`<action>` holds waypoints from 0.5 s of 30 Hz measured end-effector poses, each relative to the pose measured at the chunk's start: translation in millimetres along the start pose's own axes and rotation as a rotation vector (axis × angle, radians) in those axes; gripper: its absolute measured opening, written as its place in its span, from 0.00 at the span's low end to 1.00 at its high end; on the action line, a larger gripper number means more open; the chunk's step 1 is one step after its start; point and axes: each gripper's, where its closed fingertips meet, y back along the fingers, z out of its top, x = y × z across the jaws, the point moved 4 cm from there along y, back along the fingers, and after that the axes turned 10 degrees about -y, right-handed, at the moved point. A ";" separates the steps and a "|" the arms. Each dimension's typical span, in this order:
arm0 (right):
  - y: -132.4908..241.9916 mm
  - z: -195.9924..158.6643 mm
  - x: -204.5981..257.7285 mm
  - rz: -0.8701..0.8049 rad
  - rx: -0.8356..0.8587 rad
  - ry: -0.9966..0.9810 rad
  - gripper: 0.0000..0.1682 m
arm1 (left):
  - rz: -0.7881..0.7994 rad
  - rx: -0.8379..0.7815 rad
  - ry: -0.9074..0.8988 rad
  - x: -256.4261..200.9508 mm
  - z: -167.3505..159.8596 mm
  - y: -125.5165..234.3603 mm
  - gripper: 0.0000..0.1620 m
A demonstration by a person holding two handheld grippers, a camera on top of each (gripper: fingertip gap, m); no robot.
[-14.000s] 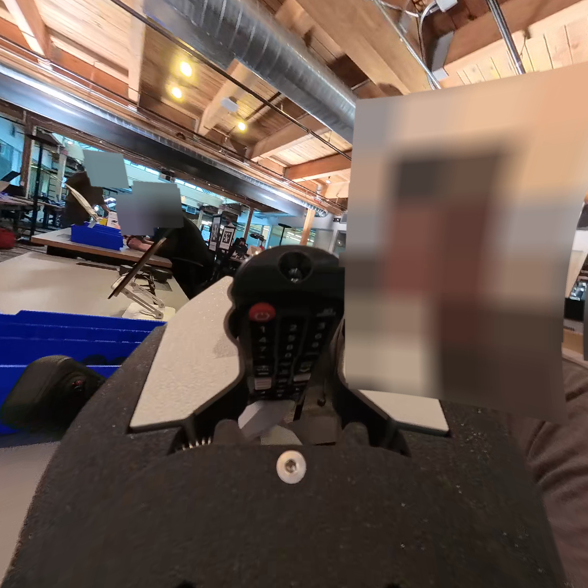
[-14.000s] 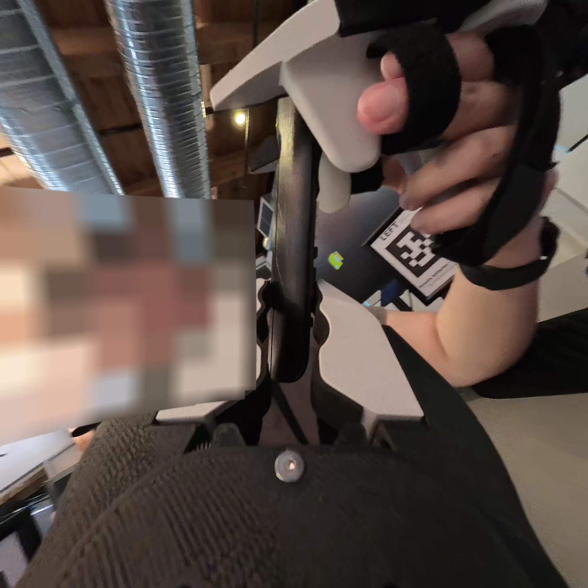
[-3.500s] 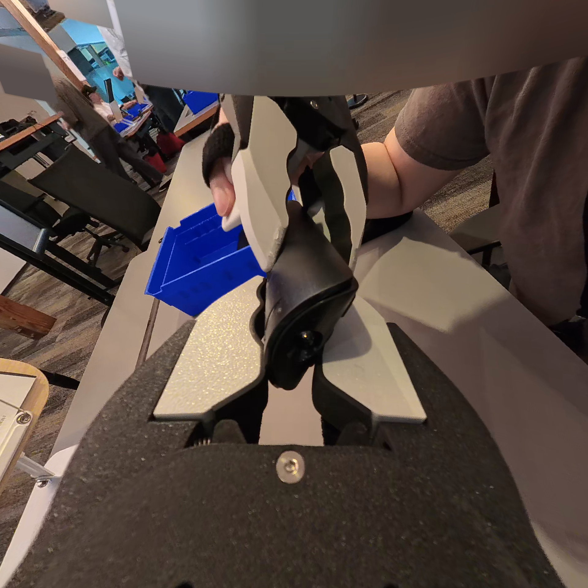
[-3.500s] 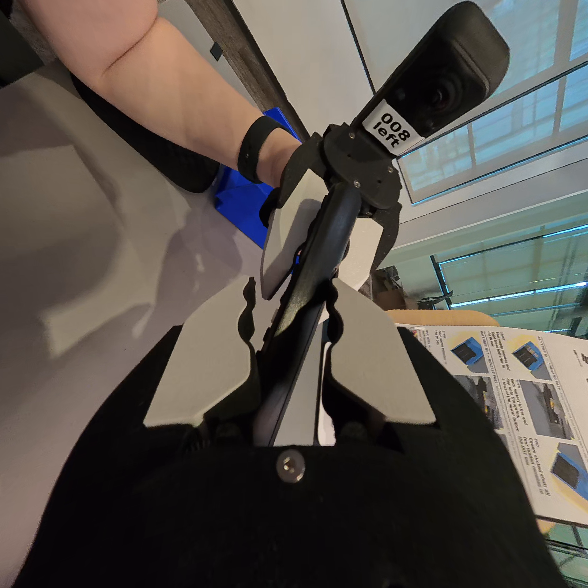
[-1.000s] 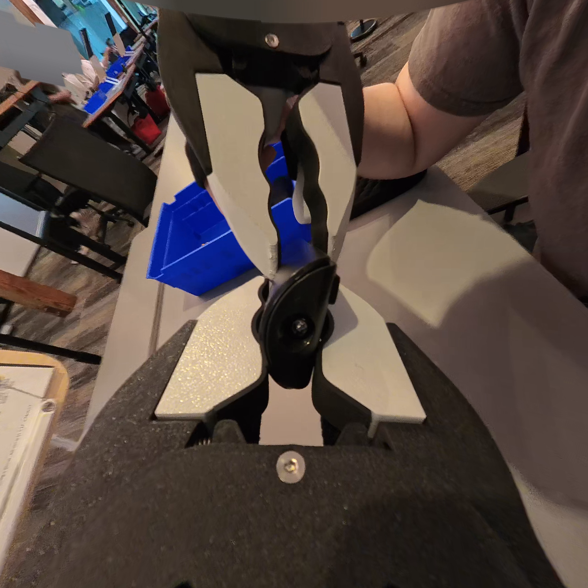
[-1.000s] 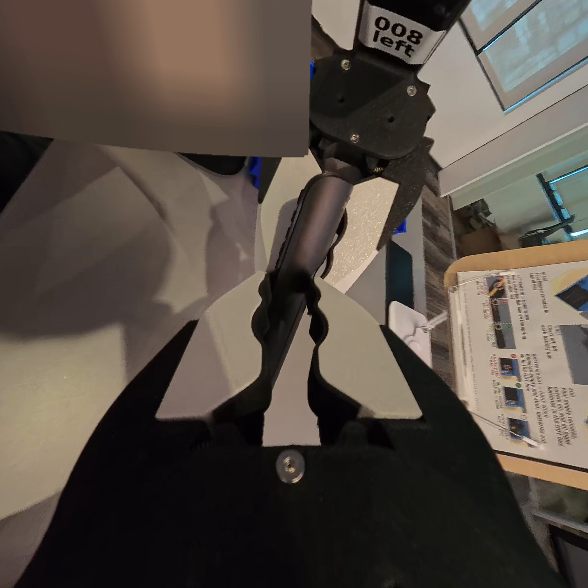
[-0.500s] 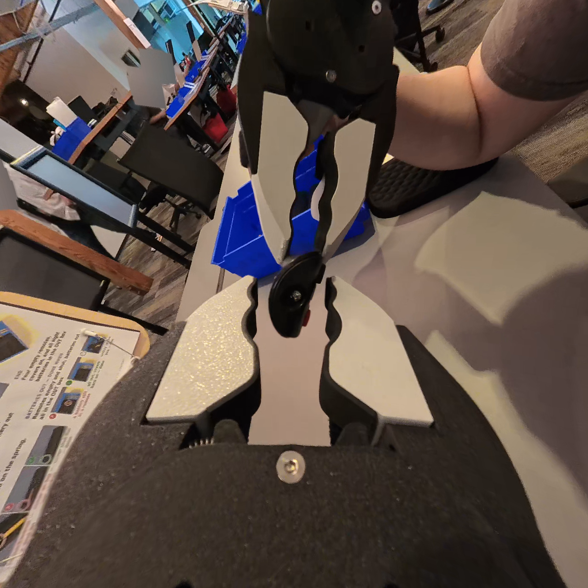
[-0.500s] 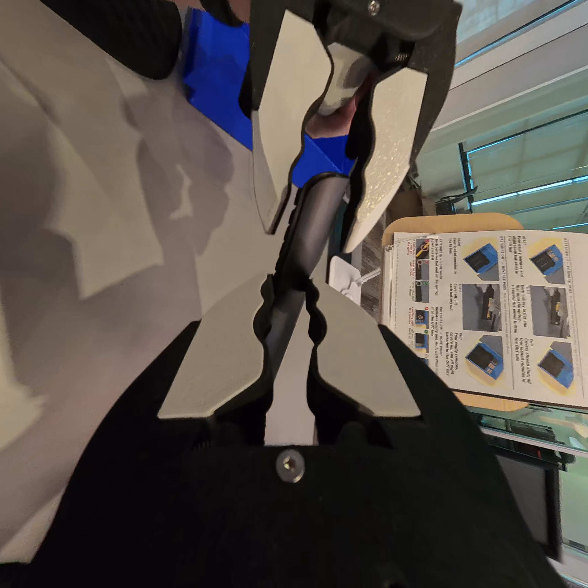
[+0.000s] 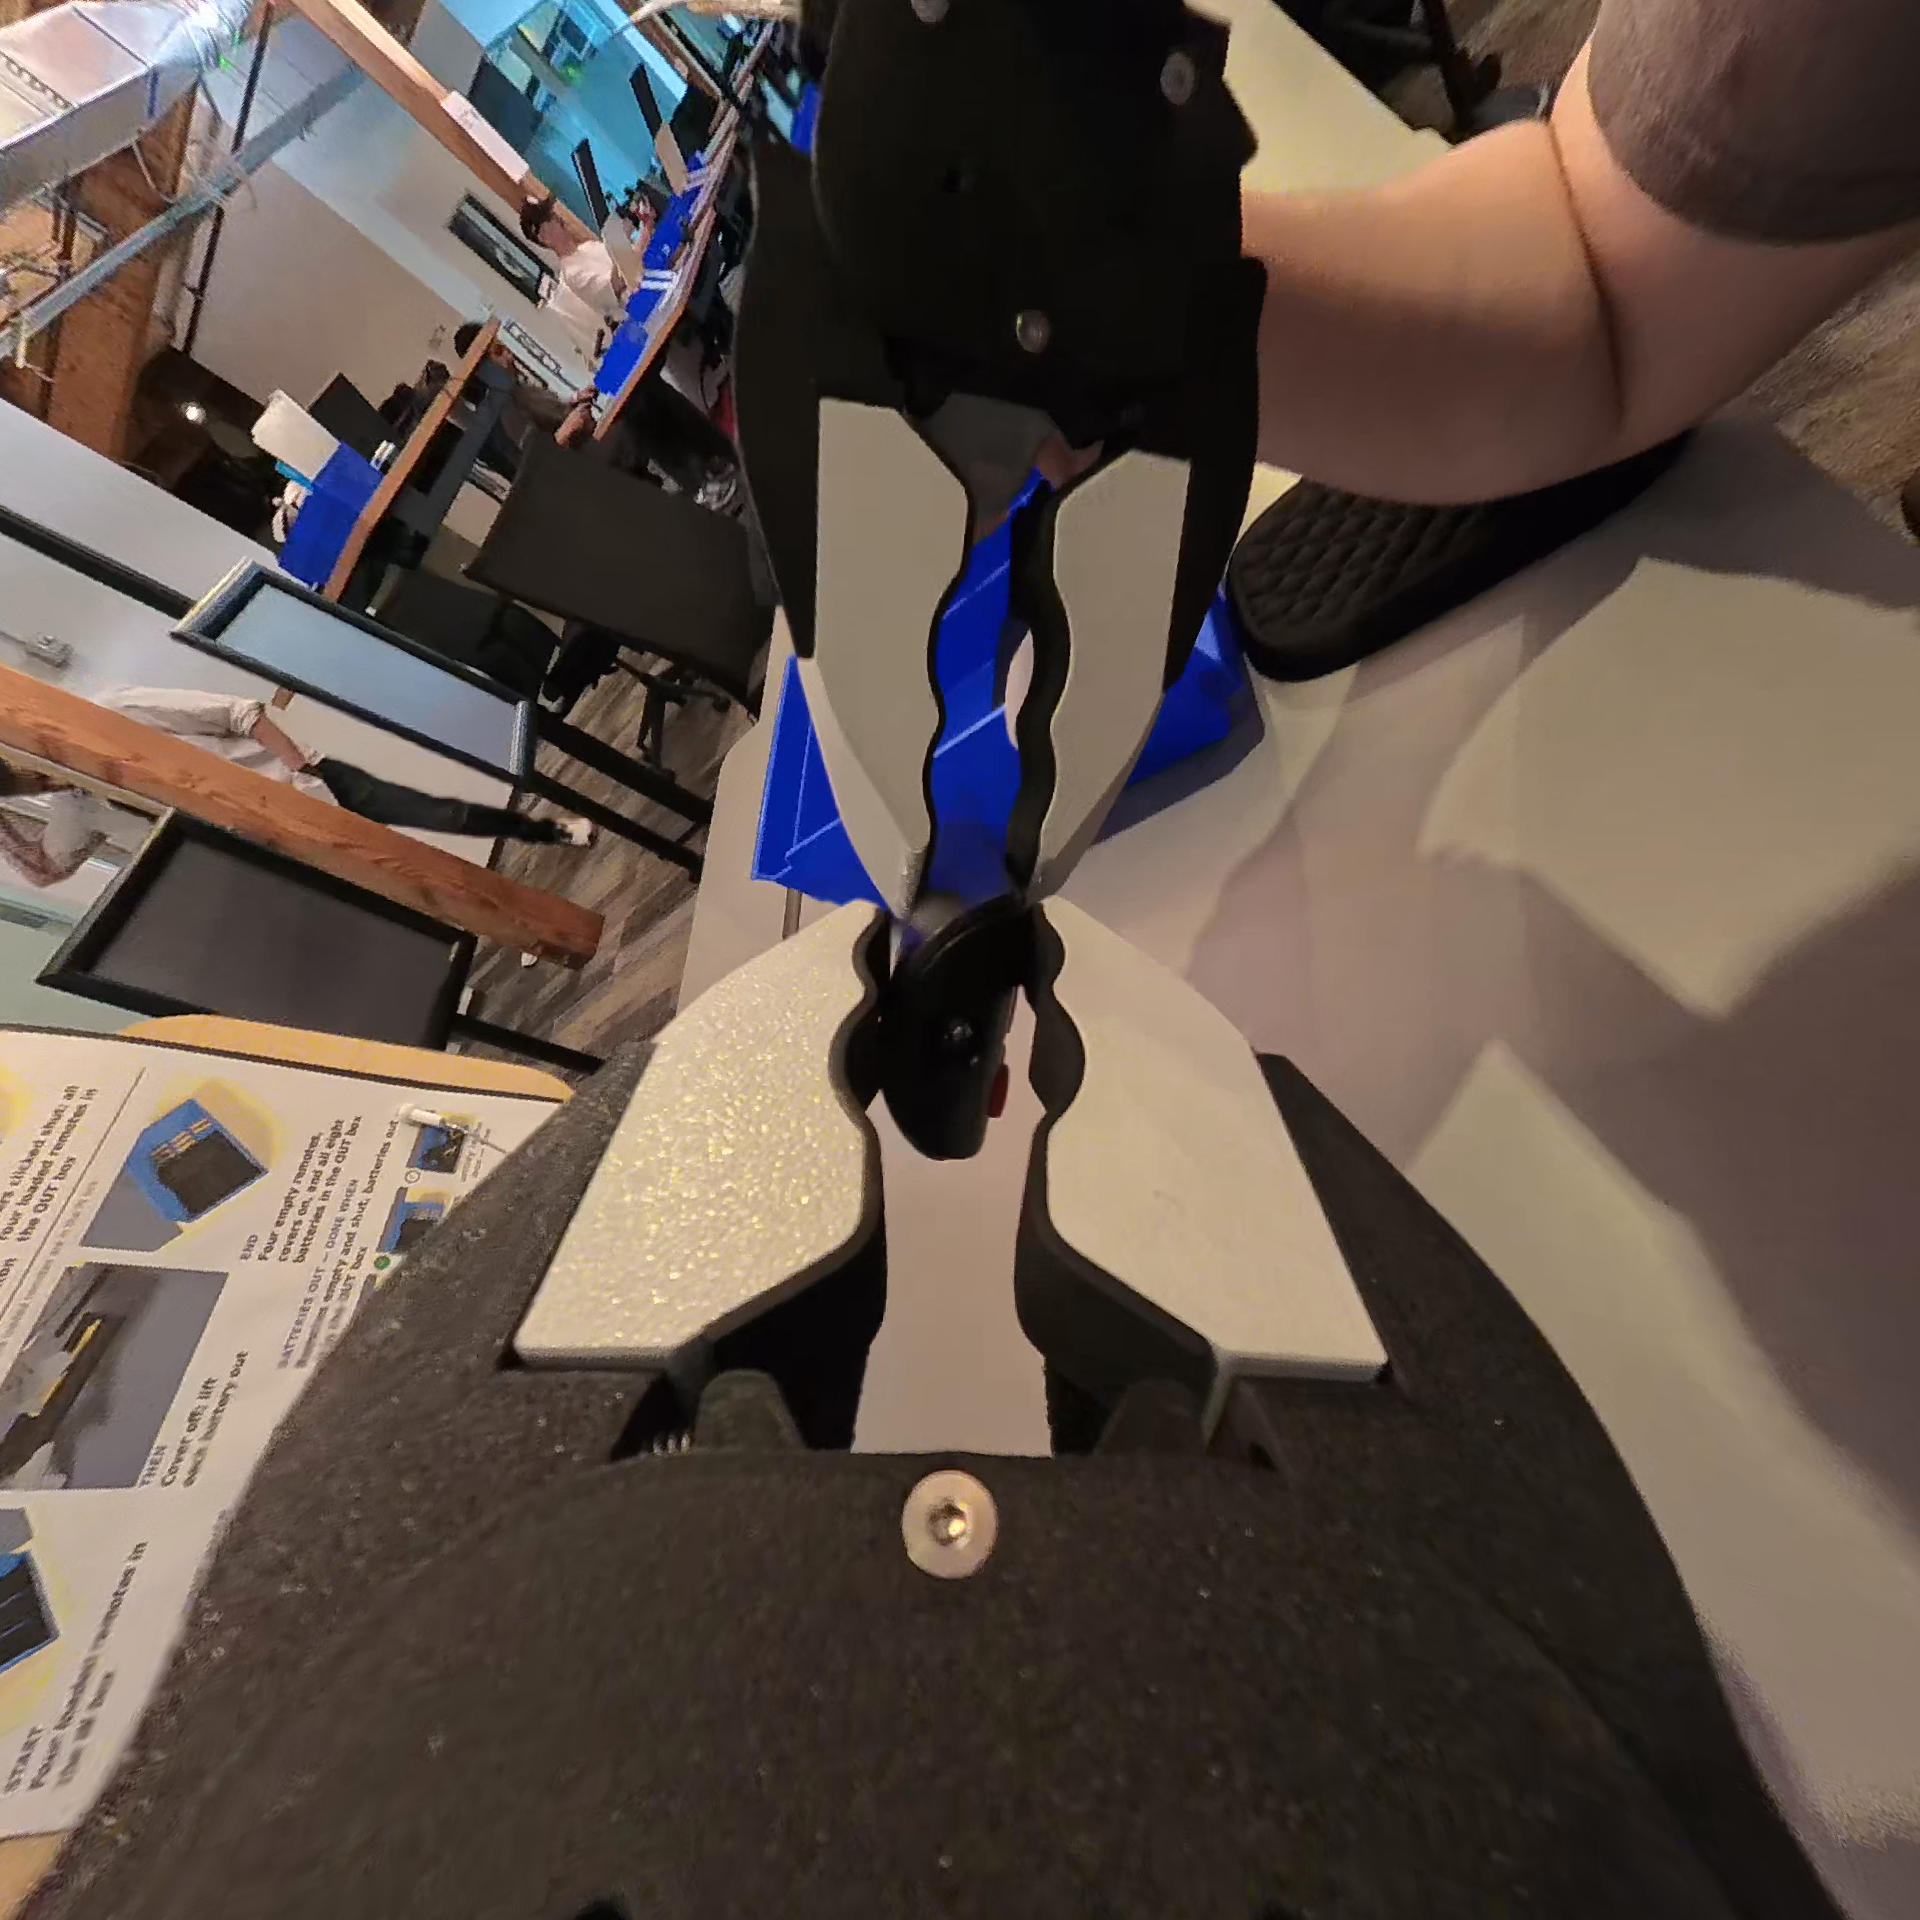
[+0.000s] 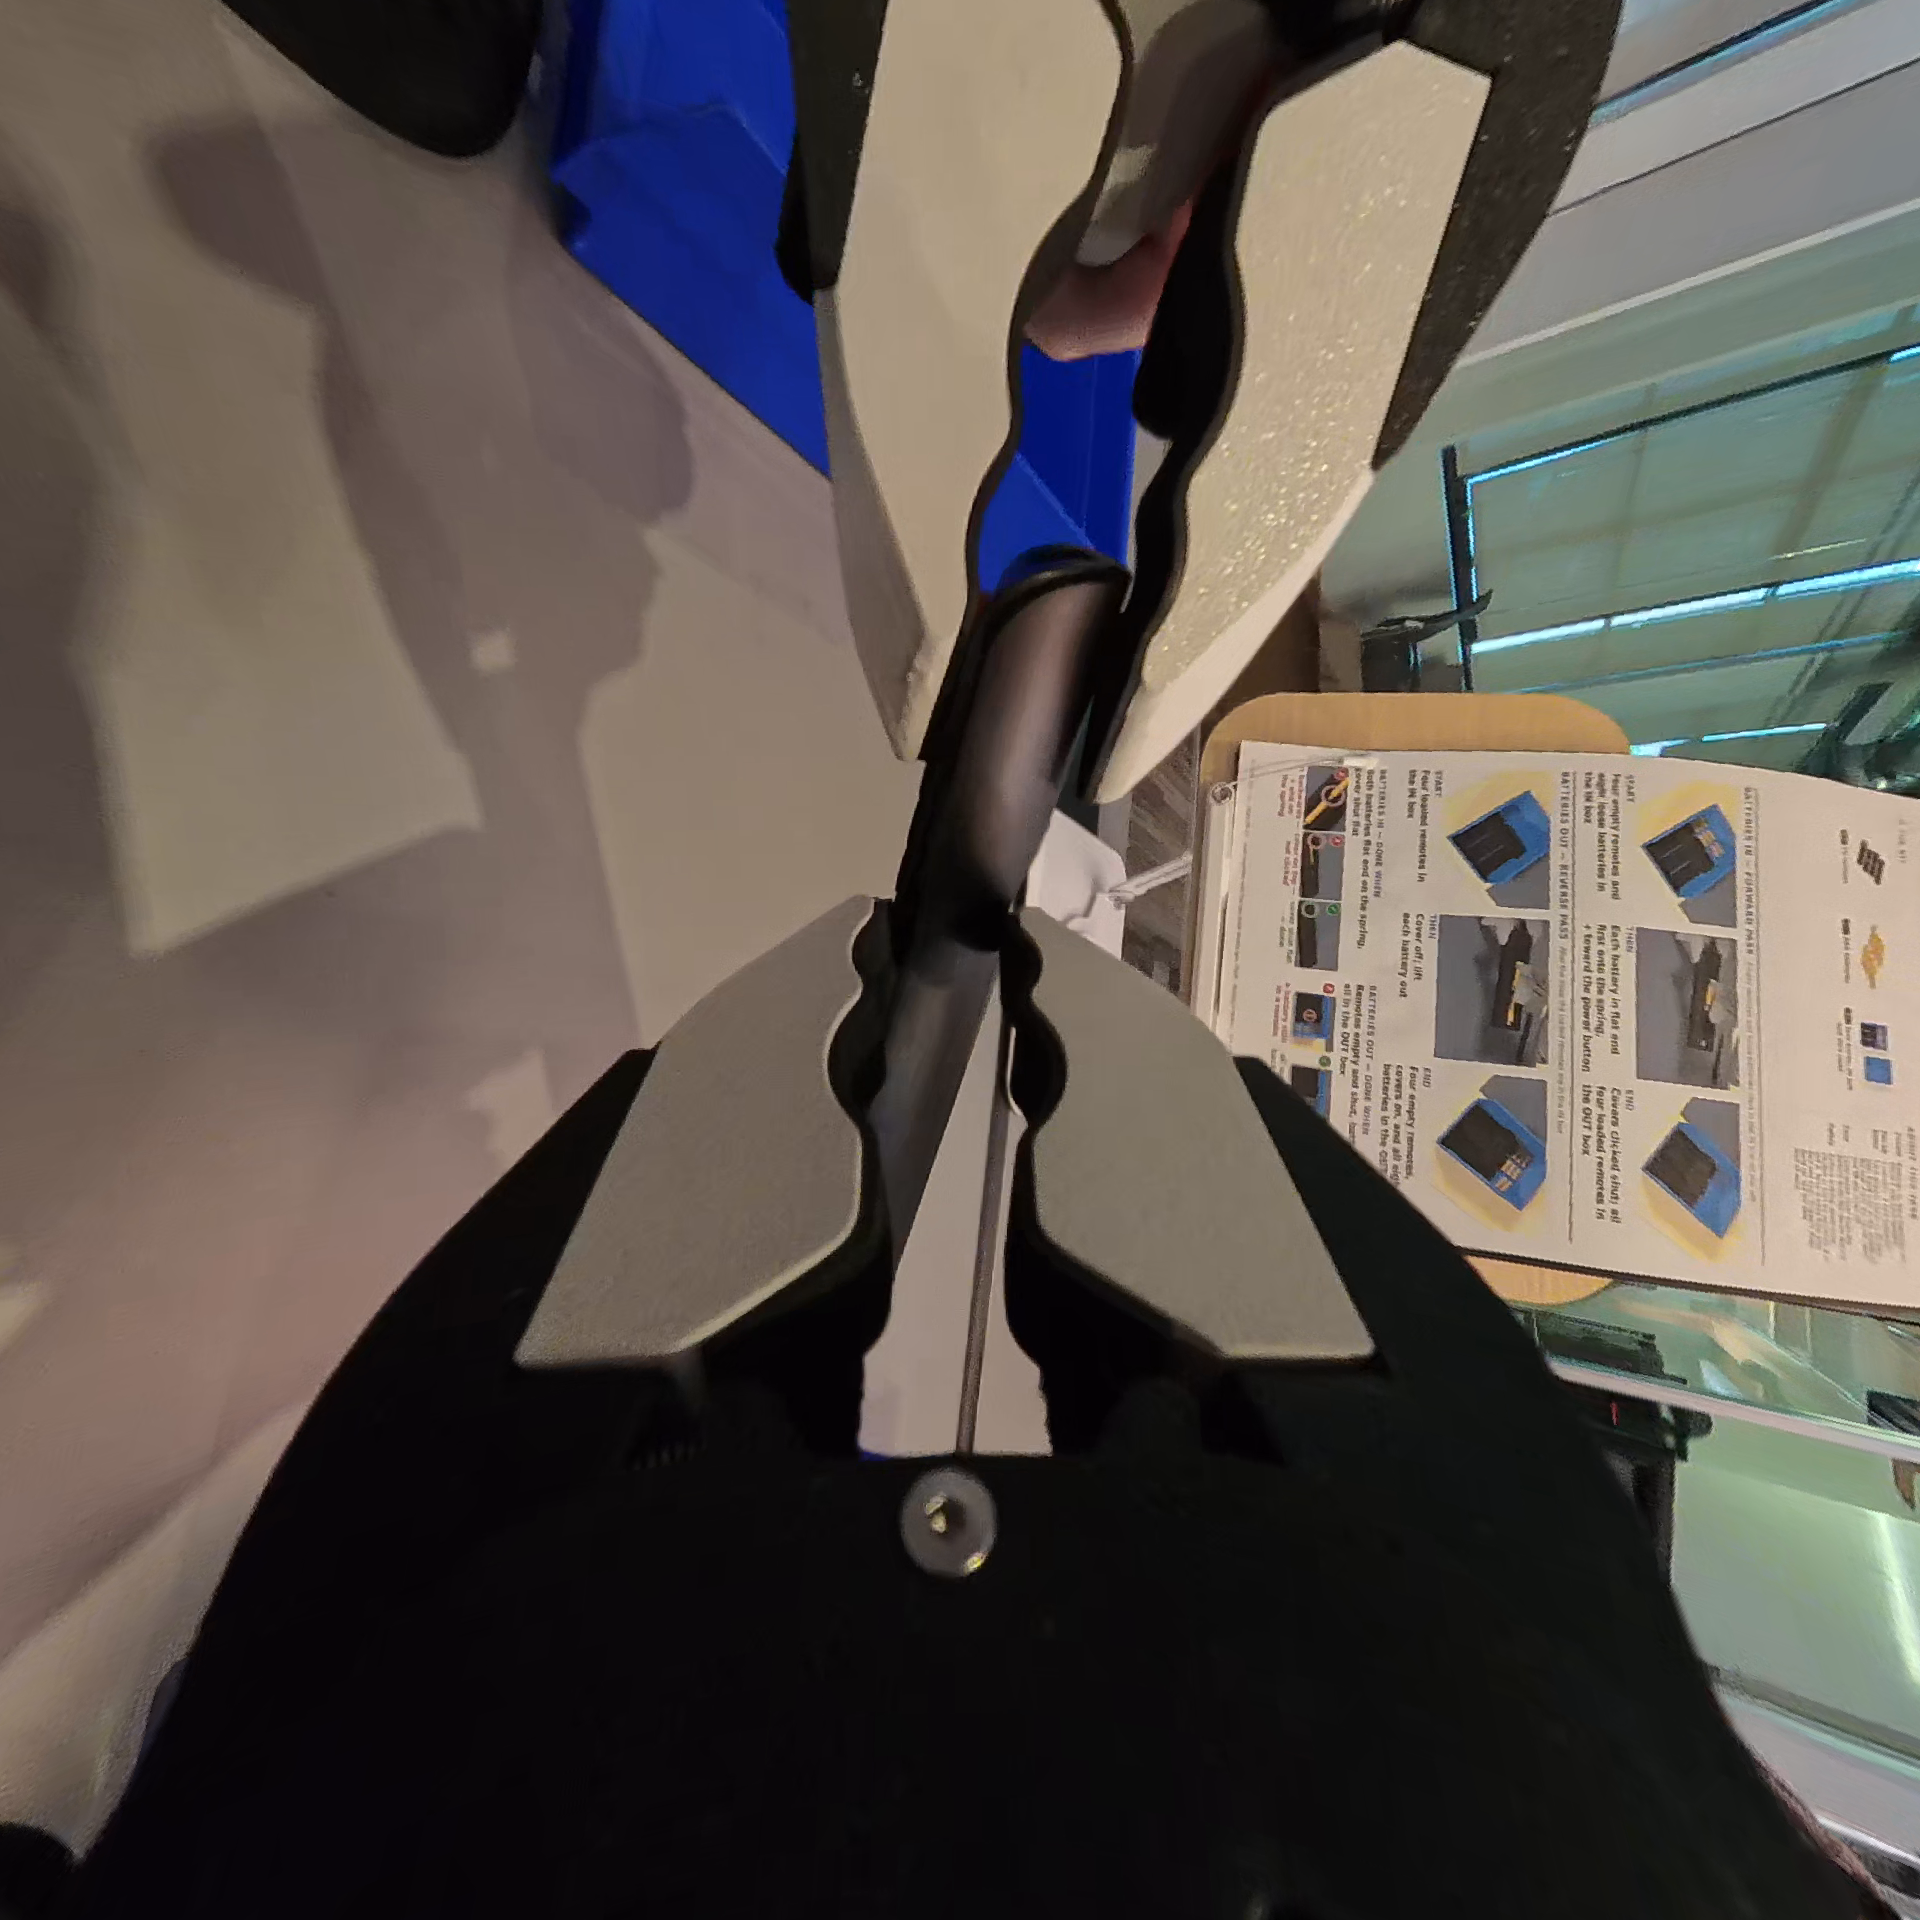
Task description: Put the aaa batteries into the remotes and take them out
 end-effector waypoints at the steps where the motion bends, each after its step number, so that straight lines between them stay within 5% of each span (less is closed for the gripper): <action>1: 0.1 1.2 -0.4 -0.008 -0.021 0.012 0.13 | 0.001 -0.017 0.007 0.8 1.1 1.5 0.14; 8: -15.9 3.2 3.0 0.049 -0.199 -0.029 0.14 | -0.033 -0.118 0.084 1.8 7.0 4.3 0.13; 15: -38.7 5.8 9.8 0.215 -0.482 -0.270 0.18 | -0.065 -0.214 0.137 3.3 15.7 10.8 0.13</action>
